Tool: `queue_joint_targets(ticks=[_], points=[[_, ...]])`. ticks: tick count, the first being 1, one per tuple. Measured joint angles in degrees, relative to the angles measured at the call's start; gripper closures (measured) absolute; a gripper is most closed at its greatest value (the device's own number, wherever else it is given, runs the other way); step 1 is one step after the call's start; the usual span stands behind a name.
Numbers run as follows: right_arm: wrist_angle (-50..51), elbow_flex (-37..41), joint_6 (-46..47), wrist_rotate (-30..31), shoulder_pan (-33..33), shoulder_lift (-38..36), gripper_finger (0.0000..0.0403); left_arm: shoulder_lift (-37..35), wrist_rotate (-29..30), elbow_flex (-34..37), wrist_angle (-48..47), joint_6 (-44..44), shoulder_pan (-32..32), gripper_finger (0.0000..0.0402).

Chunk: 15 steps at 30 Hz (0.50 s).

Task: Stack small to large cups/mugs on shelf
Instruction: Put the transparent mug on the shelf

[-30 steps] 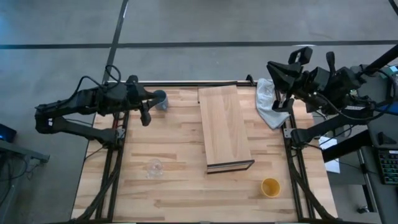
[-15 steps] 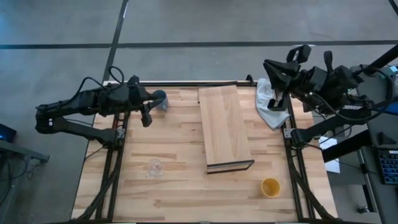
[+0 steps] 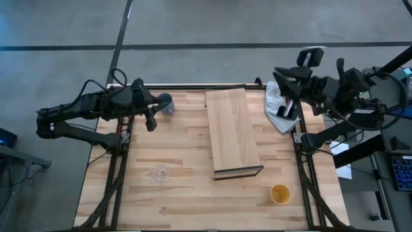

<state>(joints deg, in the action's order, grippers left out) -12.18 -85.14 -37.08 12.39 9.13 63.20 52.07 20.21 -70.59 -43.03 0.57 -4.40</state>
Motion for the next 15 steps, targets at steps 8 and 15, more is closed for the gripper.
queue_joint_targets(ticks=[8, 15], points=[[1.59, 0.09, -9.02, -11.08, -0.01, 0.7, 0.0307, -0.09, -0.01, 0.0, 0.02, 0.17, 0.0, 0.0336], [3.41, 0.09, -3.73, -9.73, -0.02, 0.72, 0.0264, -0.26, -0.01, 0.0, 0.07, 0.54, 0.0, 0.0336]])
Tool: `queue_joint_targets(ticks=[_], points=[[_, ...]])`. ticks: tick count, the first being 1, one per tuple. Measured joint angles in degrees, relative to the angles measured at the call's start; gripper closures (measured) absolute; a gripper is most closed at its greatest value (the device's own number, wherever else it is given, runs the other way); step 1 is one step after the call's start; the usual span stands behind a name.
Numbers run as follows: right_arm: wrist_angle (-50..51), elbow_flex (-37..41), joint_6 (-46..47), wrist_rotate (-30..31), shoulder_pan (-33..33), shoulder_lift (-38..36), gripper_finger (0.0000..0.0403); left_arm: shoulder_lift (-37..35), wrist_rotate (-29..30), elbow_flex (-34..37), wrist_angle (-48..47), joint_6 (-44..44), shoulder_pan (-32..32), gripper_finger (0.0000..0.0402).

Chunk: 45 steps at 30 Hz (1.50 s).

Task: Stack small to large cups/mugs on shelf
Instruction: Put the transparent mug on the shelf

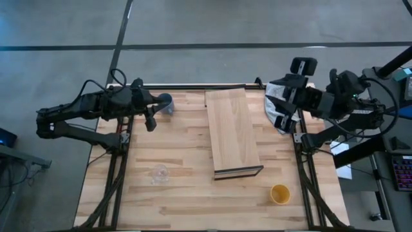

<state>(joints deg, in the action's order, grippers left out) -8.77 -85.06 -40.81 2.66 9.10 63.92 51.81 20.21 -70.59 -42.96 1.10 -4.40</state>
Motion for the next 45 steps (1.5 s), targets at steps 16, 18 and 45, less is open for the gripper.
queue_joint_targets(ticks=[16, 18, 45], points=[[0.8, 0.0, 13.28, 1.72, 0.01, -0.04, 0.0269, -0.22, -2.39, -0.99, -0.31, 0.68, 0.0, 0.0336], [1.27, 0.0, 15.66, 1.7, 0.04, -0.07, 0.0268, -0.21, -2.8, -1.48, -1.11, 3.71, 0.0, 0.0336], [26.76, 0.04, 38.95, 1.9, 0.0, 1.34, 0.0275, 18.54, -31.51, -3.83, -35.52, 28.54, 15.62, 0.0336]])
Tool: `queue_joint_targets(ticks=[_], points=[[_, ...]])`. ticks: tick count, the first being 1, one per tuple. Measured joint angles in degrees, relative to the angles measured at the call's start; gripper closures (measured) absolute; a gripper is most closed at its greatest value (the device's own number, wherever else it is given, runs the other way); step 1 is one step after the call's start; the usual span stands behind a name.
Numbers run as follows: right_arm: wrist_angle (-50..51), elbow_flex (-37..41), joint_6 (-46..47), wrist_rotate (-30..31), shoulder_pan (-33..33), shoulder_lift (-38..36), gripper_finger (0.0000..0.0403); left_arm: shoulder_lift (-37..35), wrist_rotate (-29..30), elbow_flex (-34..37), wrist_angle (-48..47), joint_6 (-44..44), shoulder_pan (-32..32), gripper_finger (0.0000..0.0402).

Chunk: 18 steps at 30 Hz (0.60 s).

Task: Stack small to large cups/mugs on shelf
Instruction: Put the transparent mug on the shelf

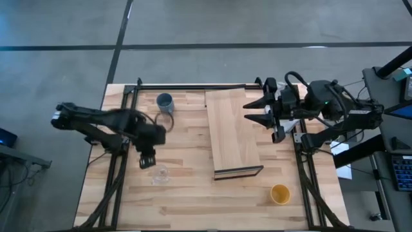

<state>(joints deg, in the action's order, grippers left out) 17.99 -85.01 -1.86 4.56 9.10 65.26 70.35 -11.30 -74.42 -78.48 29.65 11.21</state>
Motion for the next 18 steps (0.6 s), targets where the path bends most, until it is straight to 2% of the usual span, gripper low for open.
queue_joint_targets(ticks=[6, 9, 13, 18], points=[[0.31, 0.0, -0.59, 0.0, 0.0, 0.1, 0.0275, 5.23, 1.5, 0.96, 2.78, 5.26, 8.21, 0.0336], [1.19, 0.0, -0.6, 0.02, 0.0, 0.1, 0.0275, 6.9, 5.22, 2.67, 6.67, 6.83, 11.28, 0.0336], [2.63, 0.02, -0.59, 0.0, 0.0, 0.1, 0.0275, 9.3, 10.49, 4.52, 7.76, 8.92, 12.25, 0.0336], [4.48, 0.02, -0.05, 0.0, 0.0, 0.1, 0.0275, 11.04, 10.66, 6.7, 10.07, 7.83, 12.14, 0.0336]])
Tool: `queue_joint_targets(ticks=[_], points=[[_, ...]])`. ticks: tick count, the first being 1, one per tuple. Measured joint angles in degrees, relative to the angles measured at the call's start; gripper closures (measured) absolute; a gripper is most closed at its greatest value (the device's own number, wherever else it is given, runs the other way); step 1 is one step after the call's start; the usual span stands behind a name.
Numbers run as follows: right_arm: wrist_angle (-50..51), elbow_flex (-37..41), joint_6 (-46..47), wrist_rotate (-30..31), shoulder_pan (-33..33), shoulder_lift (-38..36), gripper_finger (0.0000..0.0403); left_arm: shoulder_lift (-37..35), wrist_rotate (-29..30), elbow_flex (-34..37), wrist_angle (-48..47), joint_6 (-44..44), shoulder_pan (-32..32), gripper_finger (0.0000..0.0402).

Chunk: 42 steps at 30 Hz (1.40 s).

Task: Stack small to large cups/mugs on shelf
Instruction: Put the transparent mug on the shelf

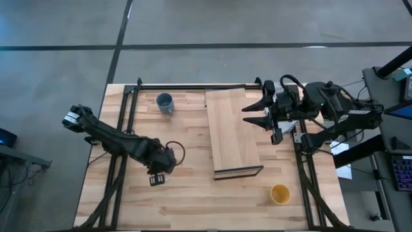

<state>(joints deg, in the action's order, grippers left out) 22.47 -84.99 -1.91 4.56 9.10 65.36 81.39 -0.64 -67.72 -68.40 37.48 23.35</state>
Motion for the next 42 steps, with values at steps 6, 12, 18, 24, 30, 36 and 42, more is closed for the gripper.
queue_joint_targets(ticks=[6, 12, 18, 24, 30, 36, 42], points=[[1.46, 0.0, 2.1, 0.0, 0.0, 0.0, 0.0275, 0.38, -0.09, 2.92, 1.76, -2.16, -0.04, 0.0336], [1.78, 0.0, 2.99, 0.0, 0.0, 0.0, 0.0275, 0.03, 1.2, 6.13, 2.24, -3.33, -1.25, 0.0336], [1.82, 0.0, 2.99, 0.0, 0.0, 0.0, 0.0275, -0.3, 0.93, 7.86, 5.58, -3.74, -2.28, 0.0336], [2.1, 0.0, 2.99, -0.02, 0.0, 0.0, 0.0275, -0.53, 0.24, 8.28, 6.51, -3.77, -2.4, 0.0336], [2.26, 0.0, 2.97, -0.02, 0.0, 0.0, 0.0275, -0.42, 0.17, 9.85, 6.64, -3.83, -2.64, 0.0336], [2.24, 0.02, 3.4, -0.02, 0.0, 0.0, 0.0275, -0.32, 0.17, 10.13, 6.95, -3.94, -3.1, 0.0336], [2.23, 0.02, 3.4, -0.02, 0.0, 0.0, 0.0275, -0.23, 0.09, 11.59, 10.96, -3.92, -3.17, 0.0336]])
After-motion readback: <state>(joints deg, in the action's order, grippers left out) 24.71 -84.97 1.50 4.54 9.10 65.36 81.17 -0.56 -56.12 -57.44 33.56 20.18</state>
